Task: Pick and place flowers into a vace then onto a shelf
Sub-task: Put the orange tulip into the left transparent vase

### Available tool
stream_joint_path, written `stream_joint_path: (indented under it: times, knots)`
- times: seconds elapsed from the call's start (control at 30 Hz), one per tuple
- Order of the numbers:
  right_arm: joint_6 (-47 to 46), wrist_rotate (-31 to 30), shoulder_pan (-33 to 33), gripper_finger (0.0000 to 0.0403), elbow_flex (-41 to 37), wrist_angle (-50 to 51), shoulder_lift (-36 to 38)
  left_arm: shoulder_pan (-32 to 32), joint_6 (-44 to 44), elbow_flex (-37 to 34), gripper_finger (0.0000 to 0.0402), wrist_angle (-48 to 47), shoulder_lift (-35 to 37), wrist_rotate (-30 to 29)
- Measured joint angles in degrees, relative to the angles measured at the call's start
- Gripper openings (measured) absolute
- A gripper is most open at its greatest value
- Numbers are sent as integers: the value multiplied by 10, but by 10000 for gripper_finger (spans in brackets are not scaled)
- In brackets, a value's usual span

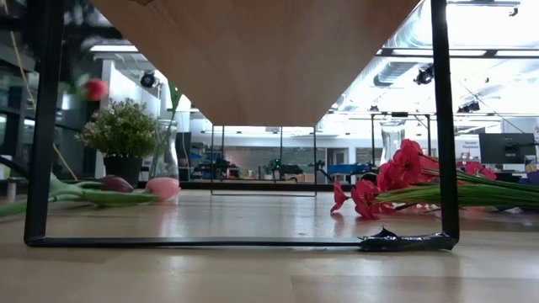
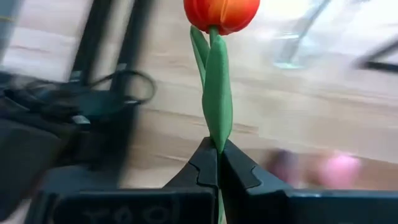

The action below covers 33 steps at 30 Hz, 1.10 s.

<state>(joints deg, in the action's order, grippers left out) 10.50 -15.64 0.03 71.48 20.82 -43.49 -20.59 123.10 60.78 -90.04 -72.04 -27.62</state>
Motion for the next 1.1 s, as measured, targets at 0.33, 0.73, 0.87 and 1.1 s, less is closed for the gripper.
stream_joint_path:
  times: [0.33, 0.73, 0.87, 1.1]
  knots:
    - [0, 0, 0, 0, 0, 21, 0, 0, -92, 125, 32, -1, 14, -147]
    - [1, 0, 0, 0, 0, 25, 0, 0, -284, 266, 32, 1, 13, -386]
    - [15, 0, 0, 0, 0, 25, 0, 0, -353, 290, 32, 1, 13, -452]
    - [16, -6, 0, 0, 0, 20, 0, 0, -400, 298, 32, 1, 14, -539]
